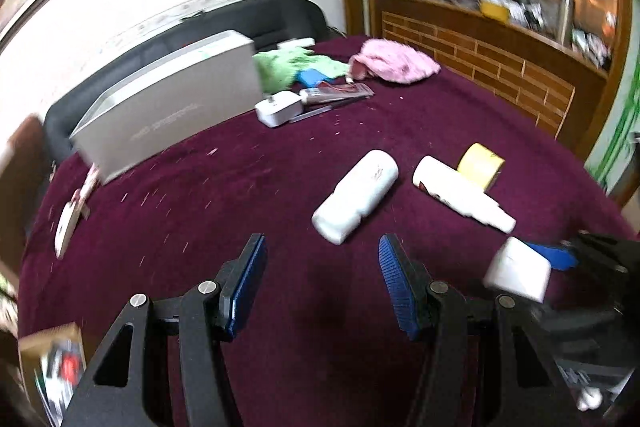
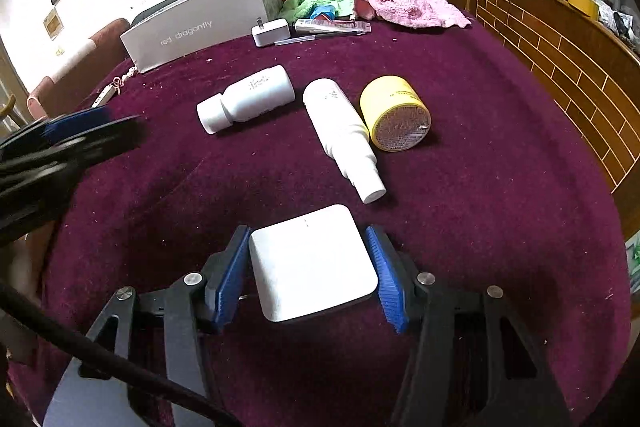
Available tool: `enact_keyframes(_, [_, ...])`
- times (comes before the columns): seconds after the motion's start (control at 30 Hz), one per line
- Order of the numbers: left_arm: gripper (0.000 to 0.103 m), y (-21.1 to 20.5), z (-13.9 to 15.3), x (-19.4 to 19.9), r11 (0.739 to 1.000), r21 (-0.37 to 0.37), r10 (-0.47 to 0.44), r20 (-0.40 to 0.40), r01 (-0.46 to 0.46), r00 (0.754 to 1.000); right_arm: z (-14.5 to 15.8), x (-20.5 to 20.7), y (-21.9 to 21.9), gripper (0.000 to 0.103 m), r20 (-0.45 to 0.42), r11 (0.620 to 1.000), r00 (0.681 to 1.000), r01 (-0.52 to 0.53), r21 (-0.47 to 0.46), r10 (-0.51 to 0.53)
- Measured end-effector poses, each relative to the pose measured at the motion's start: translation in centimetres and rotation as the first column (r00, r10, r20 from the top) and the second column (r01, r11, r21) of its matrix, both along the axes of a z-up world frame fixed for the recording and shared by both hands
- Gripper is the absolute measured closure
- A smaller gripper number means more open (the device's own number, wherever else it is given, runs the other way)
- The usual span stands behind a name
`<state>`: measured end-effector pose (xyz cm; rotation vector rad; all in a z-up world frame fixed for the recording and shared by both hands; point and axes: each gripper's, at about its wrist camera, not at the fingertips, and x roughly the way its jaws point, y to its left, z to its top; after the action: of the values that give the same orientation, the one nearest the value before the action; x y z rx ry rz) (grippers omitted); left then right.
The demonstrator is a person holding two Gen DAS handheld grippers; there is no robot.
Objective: Organize objects
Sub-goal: 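Grasp the white square charger with the right tool while the left tool grasps a white bottle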
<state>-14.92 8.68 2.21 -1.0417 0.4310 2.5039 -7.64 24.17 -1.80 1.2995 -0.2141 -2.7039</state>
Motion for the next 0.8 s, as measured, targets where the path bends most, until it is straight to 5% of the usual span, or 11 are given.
enact_keyframes(0.5, [0.05, 5.7, -4.0, -5.1, 0.989, -0.08, -0.121, 0.044, 0.124, 0.992, 0.0, -0.1, 0.0, 0.045, 0.001, 1.0, 1.0, -0.003, -0.006, 0.003])
enact_keyframes(0.53, [0.052, 5.9, -4.1, -5.1, 0.989, -0.084, -0.118, 0.053, 0.122, 0.992, 0.0, -0.1, 0.0, 0.045, 0.0, 1.0, 1.0, -0.003, -0.006, 0.003])
enact_keyframes(0.6, [0.072, 5.8, -3.9, -5.2, 0.993, -0.059, -0.095, 0.079, 0.099, 0.992, 0.0, -0.1, 0.0, 0.045, 0.001, 1.0, 1.0, -0.004, -0.008, 0.004])
enact_keyframes(0.8, [0.074, 3.8, -3.5, -3.8, 0.999, -0.014, -0.037, 0.109, 0.039, 0.993, 0.1, 0.0, 0.0, 0.045, -0.001, 1.0, 1.0, -0.003, -0.011, 0.003])
